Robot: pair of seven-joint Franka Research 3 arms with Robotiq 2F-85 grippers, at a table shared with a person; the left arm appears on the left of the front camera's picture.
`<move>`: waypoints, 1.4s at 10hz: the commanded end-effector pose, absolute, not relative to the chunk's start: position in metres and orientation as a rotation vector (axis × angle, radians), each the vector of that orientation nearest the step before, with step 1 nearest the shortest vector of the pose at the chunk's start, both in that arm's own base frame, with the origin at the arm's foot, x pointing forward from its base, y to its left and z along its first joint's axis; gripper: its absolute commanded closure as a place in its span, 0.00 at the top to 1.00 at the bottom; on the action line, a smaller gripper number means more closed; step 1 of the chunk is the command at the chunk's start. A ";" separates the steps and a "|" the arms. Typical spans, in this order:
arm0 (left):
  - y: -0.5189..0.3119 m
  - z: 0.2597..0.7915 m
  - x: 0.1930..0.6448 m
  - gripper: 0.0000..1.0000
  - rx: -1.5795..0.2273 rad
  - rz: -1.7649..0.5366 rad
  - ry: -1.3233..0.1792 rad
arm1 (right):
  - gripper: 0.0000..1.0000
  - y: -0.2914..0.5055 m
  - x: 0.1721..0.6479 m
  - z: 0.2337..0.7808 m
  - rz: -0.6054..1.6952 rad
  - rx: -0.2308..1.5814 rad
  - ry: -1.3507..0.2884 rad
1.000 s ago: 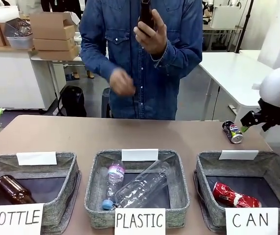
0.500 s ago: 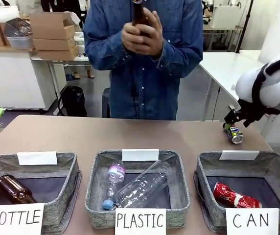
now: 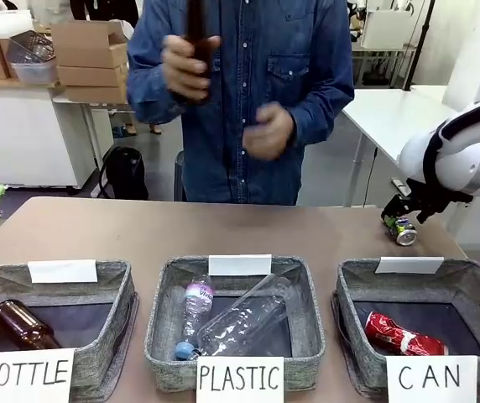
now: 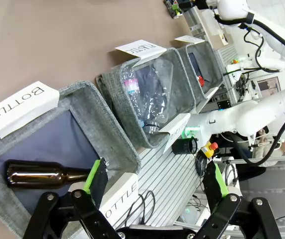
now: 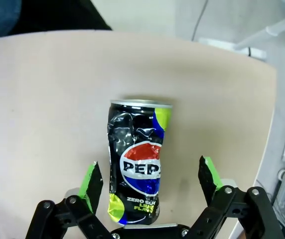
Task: Sort the can waste into the basket.
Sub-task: Pick up the can waste from the table and place it in the right Fabric basket.
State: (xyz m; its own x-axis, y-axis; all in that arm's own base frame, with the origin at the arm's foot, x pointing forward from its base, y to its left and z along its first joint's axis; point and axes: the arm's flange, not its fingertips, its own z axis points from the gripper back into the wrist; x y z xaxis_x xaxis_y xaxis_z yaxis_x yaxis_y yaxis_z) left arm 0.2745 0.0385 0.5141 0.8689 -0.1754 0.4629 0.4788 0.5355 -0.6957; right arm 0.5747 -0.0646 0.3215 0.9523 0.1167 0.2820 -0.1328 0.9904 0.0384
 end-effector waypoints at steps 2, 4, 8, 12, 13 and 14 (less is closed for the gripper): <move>0.038 0.513 0.272 1.00 -0.933 -0.393 -0.353 | 1.00 -0.066 0.583 0.311 0.126 0.054 -0.295; 0.038 0.513 0.272 1.00 -0.933 -0.393 -0.353 | 1.00 -0.062 0.585 0.307 0.148 0.042 -0.332; 0.038 0.513 0.272 1.00 -0.933 -0.393 -0.353 | 0.35 -0.058 0.585 0.302 0.188 0.062 -0.314; 0.038 0.513 0.272 1.00 -0.933 -0.393 -0.353 | 0.00 -0.058 0.582 0.304 0.196 0.076 -0.327; 0.038 0.513 0.272 1.00 -0.933 -0.393 -0.353 | 0.00 -0.058 0.582 0.303 0.200 0.073 -0.328; 0.038 0.513 0.272 1.00 -0.933 -0.393 -0.353 | 0.00 -0.058 0.582 0.304 0.198 0.081 -0.332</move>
State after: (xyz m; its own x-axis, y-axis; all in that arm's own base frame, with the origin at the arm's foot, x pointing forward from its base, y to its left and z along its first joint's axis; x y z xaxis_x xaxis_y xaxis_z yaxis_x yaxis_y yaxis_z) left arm 0.2745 0.0385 0.5141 0.8689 -0.1754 0.4629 0.4788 0.5355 -0.6957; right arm 0.5824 -0.0522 0.3034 0.9403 0.1555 0.3027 -0.1731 0.9844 0.0319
